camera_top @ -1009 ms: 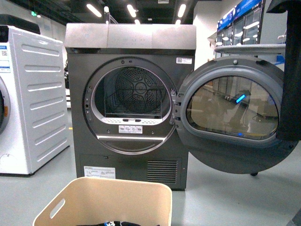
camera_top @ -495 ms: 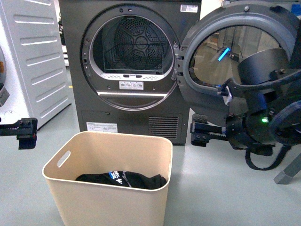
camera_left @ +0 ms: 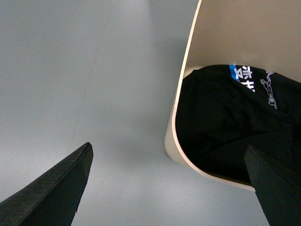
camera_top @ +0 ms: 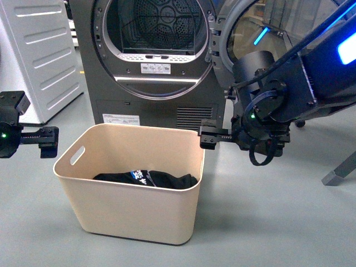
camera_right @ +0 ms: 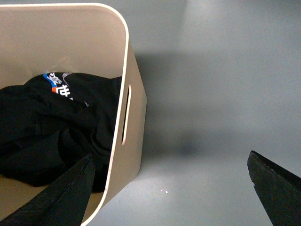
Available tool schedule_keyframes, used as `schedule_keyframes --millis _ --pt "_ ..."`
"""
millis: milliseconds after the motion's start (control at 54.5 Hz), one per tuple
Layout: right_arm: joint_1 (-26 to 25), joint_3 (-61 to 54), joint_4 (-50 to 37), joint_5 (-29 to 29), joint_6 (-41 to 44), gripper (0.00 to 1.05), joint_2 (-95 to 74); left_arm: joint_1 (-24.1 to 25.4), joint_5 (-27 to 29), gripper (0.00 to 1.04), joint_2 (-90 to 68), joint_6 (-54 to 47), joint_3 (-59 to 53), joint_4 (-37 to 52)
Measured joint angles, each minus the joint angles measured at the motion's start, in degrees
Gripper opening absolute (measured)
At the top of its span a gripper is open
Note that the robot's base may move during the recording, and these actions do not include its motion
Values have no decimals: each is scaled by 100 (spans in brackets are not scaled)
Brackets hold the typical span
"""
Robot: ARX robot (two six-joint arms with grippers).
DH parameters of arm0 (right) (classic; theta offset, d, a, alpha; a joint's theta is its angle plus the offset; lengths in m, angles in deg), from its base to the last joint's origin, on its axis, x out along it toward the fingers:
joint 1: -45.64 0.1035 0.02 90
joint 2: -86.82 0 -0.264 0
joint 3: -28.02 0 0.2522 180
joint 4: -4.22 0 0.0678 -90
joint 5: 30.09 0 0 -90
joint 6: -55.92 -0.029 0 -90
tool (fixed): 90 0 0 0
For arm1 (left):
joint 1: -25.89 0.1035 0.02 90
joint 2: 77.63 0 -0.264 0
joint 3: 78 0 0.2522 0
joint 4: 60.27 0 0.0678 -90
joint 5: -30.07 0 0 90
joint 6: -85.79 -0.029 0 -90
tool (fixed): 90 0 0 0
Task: Move hamper under clothes hanger
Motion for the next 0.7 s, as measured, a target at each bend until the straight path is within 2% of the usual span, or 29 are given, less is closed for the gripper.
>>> schedule_keyframes --millis 293,458,697 --pt "208 623 321 42 -122 97 -553 168 109 98 -387 -841 457 0" --pt "326 1047 516 85 -205 97 -831 236 103 98 -595 -879 708 48" --pt "435 1698 920 192 -190 97 -1305 85 96 98 -1043 -848 1054 210"
